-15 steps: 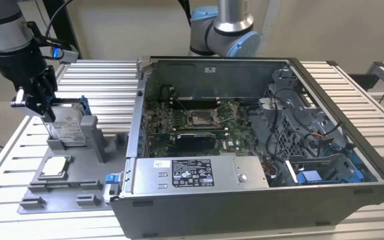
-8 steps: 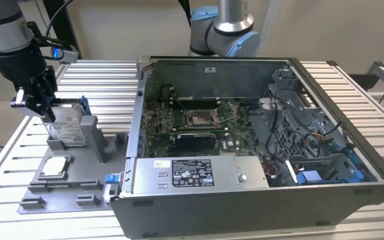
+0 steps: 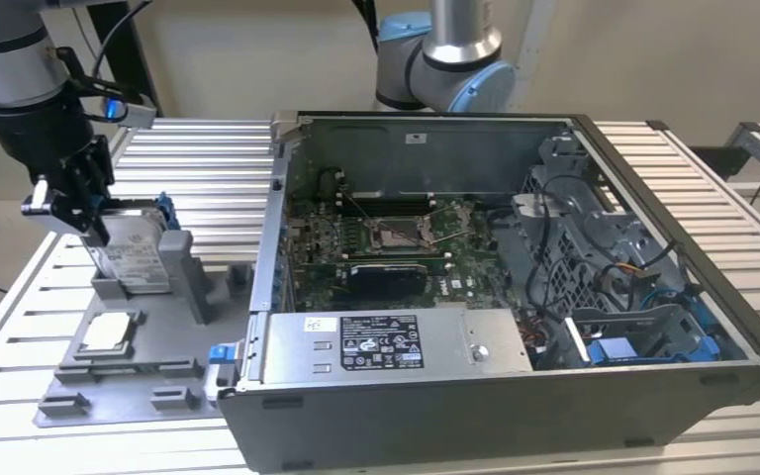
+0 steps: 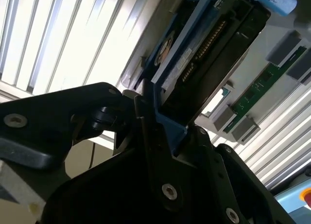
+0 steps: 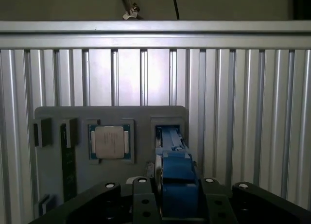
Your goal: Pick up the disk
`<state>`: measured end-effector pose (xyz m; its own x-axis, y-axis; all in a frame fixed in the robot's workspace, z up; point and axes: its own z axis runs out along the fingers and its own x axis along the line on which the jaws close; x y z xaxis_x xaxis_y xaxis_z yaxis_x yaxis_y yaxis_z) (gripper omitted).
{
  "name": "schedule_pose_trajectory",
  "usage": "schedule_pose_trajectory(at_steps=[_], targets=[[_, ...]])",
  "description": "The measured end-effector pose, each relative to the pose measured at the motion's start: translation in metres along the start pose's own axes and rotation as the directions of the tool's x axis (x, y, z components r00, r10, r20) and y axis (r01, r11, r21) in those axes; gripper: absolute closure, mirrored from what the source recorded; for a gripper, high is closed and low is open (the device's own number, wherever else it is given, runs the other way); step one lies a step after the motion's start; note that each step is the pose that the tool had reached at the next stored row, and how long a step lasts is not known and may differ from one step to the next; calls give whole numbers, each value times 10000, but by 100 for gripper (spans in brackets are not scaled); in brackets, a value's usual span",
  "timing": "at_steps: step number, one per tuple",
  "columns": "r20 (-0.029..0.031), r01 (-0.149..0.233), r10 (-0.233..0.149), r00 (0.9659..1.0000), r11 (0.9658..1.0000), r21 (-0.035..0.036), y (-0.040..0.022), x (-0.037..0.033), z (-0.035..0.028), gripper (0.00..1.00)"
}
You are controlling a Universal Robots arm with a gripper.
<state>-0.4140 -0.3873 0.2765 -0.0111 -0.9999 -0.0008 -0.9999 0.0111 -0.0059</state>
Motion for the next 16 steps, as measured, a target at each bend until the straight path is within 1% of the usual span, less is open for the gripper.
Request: schedule_pose_trajectory(at_steps=[1, 2, 10, 12, 14, 16], targets=[[6, 0, 0, 10000, 10000, 12, -1, 0, 16, 100], [6, 0, 0, 10000, 10000, 9, -1, 0, 19, 100], [8, 0, 0, 10000, 10000, 12, -1, 0, 18, 100], [16, 0, 0, 10000, 10000, 26, -2, 0, -8, 100], [7, 1, -1, 10000, 10000, 10, -1, 0, -71, 100], [7, 0, 0, 10000, 10000, 10, -1, 0, -125, 100]])
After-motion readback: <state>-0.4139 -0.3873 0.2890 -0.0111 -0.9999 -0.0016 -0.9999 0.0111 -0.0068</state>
